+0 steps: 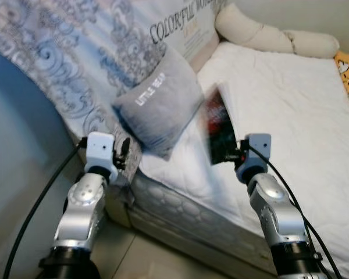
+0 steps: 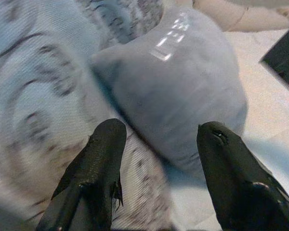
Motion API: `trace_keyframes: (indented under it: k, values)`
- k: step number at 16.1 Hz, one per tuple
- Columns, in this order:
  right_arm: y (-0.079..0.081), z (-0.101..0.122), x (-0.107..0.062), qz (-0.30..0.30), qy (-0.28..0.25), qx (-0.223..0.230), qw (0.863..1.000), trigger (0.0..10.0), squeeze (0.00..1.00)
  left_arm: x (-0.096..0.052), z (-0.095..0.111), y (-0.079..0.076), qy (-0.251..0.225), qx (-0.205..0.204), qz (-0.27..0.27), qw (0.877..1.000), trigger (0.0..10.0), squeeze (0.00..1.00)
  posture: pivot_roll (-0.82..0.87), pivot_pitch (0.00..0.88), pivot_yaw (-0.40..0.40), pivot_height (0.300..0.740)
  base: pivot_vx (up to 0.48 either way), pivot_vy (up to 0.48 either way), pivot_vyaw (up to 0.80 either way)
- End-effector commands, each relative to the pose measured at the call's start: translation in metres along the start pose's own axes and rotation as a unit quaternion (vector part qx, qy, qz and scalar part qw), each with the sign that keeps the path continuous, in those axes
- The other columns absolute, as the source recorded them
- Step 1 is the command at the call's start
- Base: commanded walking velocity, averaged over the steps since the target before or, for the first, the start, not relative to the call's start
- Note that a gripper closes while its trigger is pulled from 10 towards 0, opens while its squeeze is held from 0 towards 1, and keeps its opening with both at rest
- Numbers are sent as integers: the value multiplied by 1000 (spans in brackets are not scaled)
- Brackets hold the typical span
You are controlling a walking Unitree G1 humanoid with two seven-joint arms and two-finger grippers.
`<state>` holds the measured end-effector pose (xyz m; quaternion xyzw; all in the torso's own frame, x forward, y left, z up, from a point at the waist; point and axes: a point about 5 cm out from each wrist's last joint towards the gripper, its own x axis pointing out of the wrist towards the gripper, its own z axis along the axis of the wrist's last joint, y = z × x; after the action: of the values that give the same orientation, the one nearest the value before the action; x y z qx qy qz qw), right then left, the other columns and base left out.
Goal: Clean up the room
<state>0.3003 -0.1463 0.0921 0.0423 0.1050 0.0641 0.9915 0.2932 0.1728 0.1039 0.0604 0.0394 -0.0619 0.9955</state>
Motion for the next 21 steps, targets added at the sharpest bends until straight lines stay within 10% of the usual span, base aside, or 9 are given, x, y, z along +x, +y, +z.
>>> trace_keyframes:
  k: [1,16,21]
  values:
    - [-11,14,0,-17,-26,5,1000,10000,0,1,3,-7,-7,2,-12,1000,10000,0,10,0,-12,740,337,0,-544]
    - [-3,7,6,-4,-12,3,1000,10000,0,-3,1,2,5,9,-1,1000,10000,0,52,0,-16,740,328,0,-89]
    - [-1,10,20,-4,12,50,999,10000,0,-9,1,6,17,3,-80,997,10000,0,57,0,-2,740,0,0,0]
